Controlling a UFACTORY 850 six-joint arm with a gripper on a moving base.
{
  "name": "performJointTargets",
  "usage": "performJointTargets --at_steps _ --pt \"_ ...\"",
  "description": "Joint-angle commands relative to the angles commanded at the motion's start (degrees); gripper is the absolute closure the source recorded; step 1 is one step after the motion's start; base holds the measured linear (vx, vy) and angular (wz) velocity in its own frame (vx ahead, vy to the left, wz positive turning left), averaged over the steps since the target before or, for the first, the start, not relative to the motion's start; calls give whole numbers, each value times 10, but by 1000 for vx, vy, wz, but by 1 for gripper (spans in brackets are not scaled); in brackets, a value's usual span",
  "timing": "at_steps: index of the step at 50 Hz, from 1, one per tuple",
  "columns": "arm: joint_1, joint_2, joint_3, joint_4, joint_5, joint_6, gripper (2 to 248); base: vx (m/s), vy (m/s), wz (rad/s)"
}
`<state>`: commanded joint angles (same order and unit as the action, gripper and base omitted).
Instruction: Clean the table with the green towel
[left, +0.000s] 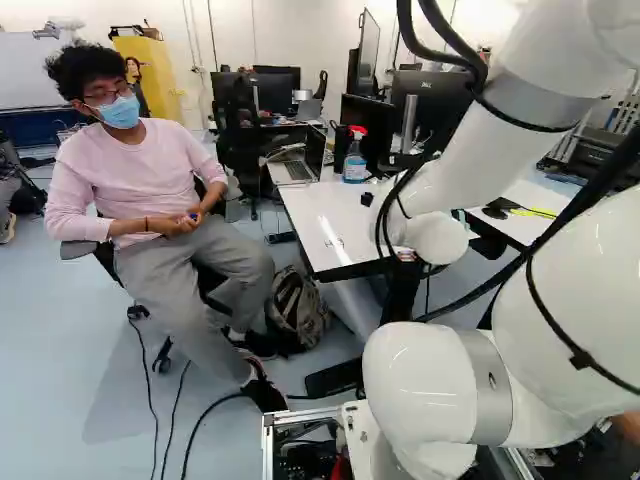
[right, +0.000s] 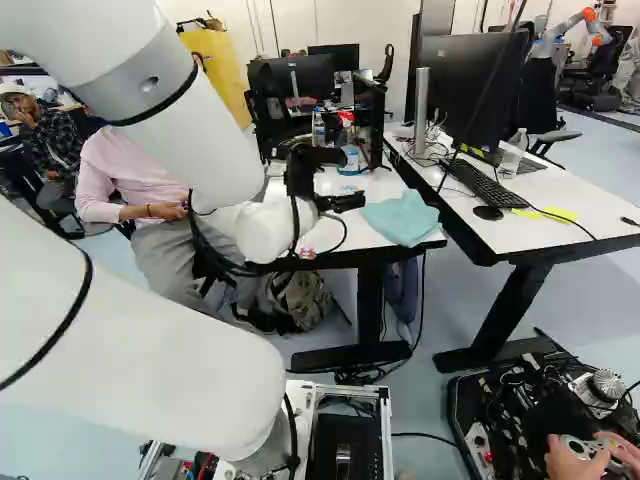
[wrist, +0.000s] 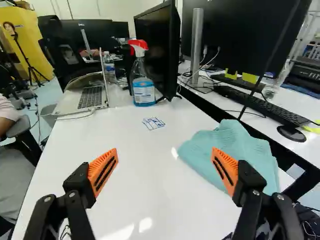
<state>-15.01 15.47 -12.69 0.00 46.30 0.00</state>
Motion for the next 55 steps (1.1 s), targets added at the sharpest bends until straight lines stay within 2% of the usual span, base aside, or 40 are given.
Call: performJointTargets --at_steps 21,55 --pt "-45 -17 -21 0 -30 0 3 0 0 0" --pt "-113 -66 -65 0 -86 0 3 0 0 0"
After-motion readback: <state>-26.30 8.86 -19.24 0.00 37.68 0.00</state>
